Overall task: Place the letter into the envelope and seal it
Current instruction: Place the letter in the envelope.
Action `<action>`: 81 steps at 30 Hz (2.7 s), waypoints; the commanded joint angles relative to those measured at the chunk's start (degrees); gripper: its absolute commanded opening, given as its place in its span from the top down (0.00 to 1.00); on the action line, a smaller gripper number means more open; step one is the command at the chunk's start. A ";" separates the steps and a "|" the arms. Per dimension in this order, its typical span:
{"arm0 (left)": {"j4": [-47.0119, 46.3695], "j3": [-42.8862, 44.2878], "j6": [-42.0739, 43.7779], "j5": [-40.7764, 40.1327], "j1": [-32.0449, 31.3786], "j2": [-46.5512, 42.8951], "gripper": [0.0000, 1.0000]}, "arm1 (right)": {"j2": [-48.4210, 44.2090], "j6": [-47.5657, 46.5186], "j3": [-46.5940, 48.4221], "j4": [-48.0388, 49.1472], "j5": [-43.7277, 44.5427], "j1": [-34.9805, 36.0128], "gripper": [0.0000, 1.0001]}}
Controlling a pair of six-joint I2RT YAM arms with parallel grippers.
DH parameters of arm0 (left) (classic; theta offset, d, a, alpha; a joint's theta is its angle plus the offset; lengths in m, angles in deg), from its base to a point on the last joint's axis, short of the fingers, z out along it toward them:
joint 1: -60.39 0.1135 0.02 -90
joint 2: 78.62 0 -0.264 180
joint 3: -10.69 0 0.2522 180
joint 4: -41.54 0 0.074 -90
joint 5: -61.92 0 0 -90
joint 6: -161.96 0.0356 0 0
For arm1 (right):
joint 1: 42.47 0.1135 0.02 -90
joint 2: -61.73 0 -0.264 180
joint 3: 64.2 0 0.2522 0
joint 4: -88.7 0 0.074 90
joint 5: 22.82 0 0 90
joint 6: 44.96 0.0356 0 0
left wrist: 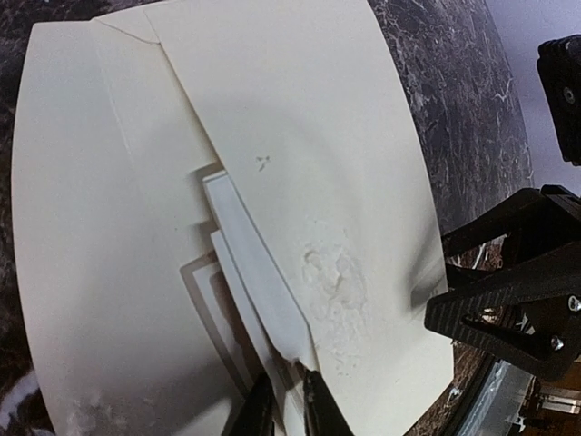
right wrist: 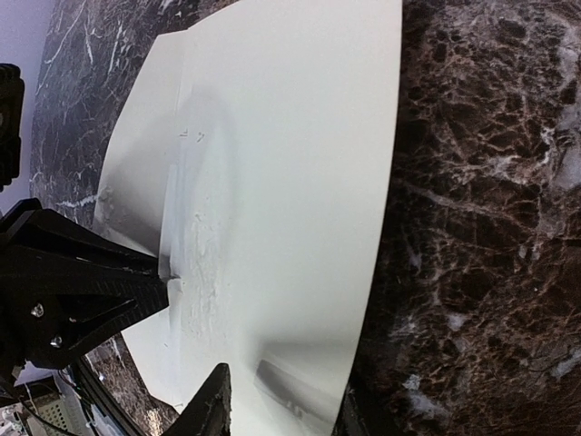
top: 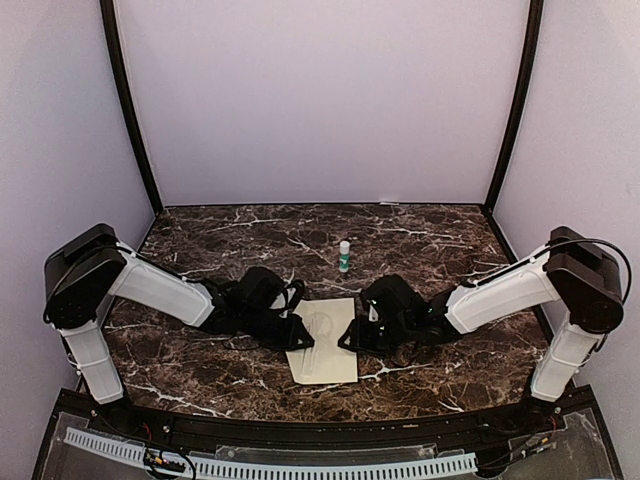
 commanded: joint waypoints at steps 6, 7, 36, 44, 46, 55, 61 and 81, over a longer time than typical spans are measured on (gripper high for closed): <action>-1.97 0.60 -1.71 2.30 -1.13 1.11 0.89 | 0.86 -0.18 1.47 0.86 0.38 0.82 0.64; -1.36 0.85 -1.08 1.08 -1.14 0.91 0.88 | 0.56 -0.20 1.46 0.41 0.79 0.77 0.64; 3.90 -6.91 -6.10 -3.99 -3.43 -11.05 0.66 | -6.95 4.30 -3.19 -4.88 4.73 5.68 0.53; 2.68 -7.64 -6.93 -2.96 -4.00 -9.52 0.74 | -5.78 4.76 -3.20 -4.04 4.73 6.40 0.55; 2.36 -7.65 -7.00 -2.82 -4.22 -9.01 0.74 | -5.47 4.78 -3.12 -3.89 4.68 6.49 0.56; 1.77 -7.69 -7.28 -2.84 -4.75 -7.54 0.77 | -4.64 5.39 -3.33 -3.71 4.65 7.07 0.58; 1.08 -7.74 -7.62 -2.57 -5.16 -6.57 0.79 | -4.16 5.58 -3.29 -3.39 4.70 7.23 0.58; -1.67 -7.05 -8.78 -1.19 -6.52 -3.52 0.92 | -2.73 5.69 -3.03 -2.31 3.94 7.39 0.61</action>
